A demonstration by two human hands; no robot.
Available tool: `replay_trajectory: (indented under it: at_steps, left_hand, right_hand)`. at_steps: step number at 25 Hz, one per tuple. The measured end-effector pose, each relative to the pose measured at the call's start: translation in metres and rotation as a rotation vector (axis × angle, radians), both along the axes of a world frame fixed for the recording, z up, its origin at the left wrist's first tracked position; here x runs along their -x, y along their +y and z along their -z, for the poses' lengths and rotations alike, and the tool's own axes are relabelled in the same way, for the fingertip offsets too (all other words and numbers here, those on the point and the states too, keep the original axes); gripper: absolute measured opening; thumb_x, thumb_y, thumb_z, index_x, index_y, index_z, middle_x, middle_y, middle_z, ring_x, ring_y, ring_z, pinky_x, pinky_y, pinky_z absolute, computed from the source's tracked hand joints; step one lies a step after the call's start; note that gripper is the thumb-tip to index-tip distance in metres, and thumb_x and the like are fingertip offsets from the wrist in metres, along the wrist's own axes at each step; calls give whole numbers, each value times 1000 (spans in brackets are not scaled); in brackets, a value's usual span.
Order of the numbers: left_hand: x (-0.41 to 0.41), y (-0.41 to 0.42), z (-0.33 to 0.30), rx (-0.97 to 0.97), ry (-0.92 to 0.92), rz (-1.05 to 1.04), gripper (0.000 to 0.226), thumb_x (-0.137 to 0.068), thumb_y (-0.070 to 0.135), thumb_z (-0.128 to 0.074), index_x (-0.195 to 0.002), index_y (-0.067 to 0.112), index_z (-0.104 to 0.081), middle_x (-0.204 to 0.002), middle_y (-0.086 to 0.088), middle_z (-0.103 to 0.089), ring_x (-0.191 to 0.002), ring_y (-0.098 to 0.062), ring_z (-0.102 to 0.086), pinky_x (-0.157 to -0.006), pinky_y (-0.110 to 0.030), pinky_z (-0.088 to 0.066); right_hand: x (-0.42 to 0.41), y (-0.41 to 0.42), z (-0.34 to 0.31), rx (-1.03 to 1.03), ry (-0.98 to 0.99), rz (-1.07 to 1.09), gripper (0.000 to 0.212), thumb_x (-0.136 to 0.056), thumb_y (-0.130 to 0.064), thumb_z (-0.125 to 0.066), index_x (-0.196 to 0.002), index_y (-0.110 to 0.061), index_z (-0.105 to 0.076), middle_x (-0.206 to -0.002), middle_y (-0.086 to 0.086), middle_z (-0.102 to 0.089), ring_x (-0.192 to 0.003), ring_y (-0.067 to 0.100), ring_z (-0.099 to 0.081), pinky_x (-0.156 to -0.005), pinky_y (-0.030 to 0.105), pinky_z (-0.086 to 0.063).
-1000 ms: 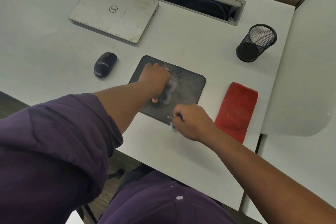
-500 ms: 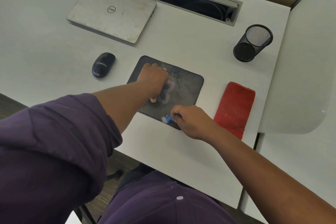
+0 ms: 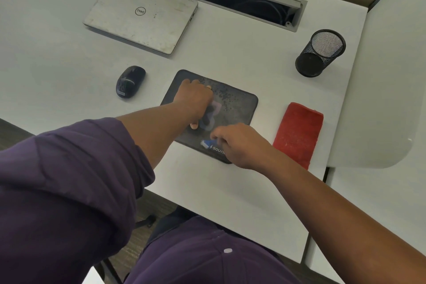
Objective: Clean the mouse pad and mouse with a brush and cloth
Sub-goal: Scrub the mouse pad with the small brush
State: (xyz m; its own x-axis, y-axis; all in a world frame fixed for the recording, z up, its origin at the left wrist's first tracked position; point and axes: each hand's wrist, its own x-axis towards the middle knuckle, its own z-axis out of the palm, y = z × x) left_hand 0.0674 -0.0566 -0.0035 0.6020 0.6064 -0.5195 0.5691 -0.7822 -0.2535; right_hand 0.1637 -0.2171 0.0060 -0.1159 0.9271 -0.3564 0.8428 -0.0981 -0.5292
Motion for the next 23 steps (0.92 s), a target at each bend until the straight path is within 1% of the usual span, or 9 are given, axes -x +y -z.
replay_trajectory:
  at_steps: [4, 7, 9, 11, 13, 15, 17, 20, 23]
  left_hand:
    - [0, 1, 1, 5, -4, -3, 81, -48, 37, -96, -118, 18, -59, -99, 3, -61, -104, -23, -54, -76, -34, -33]
    - [0, 1, 1, 2, -4, -10, 84, -47, 38, -96, -120, 18, -59, -84, 5, -51, -102, -23, -53, -74, -34, -31]
    - [0, 1, 1, -6, -6, -1, 84, -48, 37, -96, -120, 17, -58, -74, 6, -42, -101, -23, -54, -74, -34, -31]
    - [0, 1, 2, 2, -13, 2, 78, -50, 35, -95, -117, 16, -59, -79, 5, -47, -102, -23, -53, -75, -34, -31]
    - [1, 2, 2, 12, -13, -7, 78, -52, 34, -95, -118, 16, -58, -92, 4, -56, -104, -23, -53, -76, -34, -32]
    - [1, 2, 1, 12, -9, -13, 81, -51, 35, -95, -120, 16, -58, -99, 3, -60, -104, -23, -53, -75, -33, -32]
    - [1, 2, 0, 16, -9, -20, 83, -50, 33, -96, -121, 15, -57, -99, 1, -62, -105, -24, -53, -75, -33, -31]
    - [1, 1, 0, 15, -12, -17, 83, -52, 31, -95, -124, 14, -56, -97, 1, -62, -105, -24, -53, -75, -33, -32]
    - [1, 2, 0, 13, -6, -20, 89, -51, 32, -96, -128, 14, -55, -101, 0, -64, -106, -24, -53, -75, -33, -32]
  right_hand:
    - [4, 9, -4, 114, -33, -73, 27, -95, -14, -50, -112, -27, -67, -101, 2, -66, -89, 26, -58, -66, 33, -45]
    - [-8, 7, -10, 202, -179, -125, 16, -87, -17, -57, -96, -26, -67, -90, 2, -58, -79, 26, -55, -57, 29, -38]
    - [-8, 8, -14, 141, -156, -112, 22, -86, -15, -56, -98, -29, -66, -86, -1, -57, -76, 24, -53, -55, 30, -38]
    - [-1, 12, -14, 49, -43, -87, 34, -89, -10, -51, -111, -31, -66, -96, -1, -65, -83, 24, -56, -65, 34, -47]
    - [1, 14, -12, 65, -17, -79, 31, -93, -12, -50, -112, -30, -66, -103, -1, -68, -88, 25, -59, -73, 36, -51]
    - [-7, 12, -9, 175, -114, -134, 21, -91, -16, -53, -101, -27, -68, -99, 2, -66, -85, 26, -58, -70, 36, -51]
    - [-13, 10, -8, 208, -163, -150, 23, -86, -11, -54, -96, -26, -69, -95, 0, -65, -84, 25, -59, -69, 36, -52]
    - [-11, 11, -11, 117, 7, -33, 34, -92, -9, -48, -111, -28, -69, -102, -4, -69, -93, 21, -60, -78, 35, -51]
    - [-14, 8, -10, 182, -93, -88, 33, -87, -7, -53, -104, -30, -69, -100, 0, -65, -88, 25, -59, -76, 39, -54]
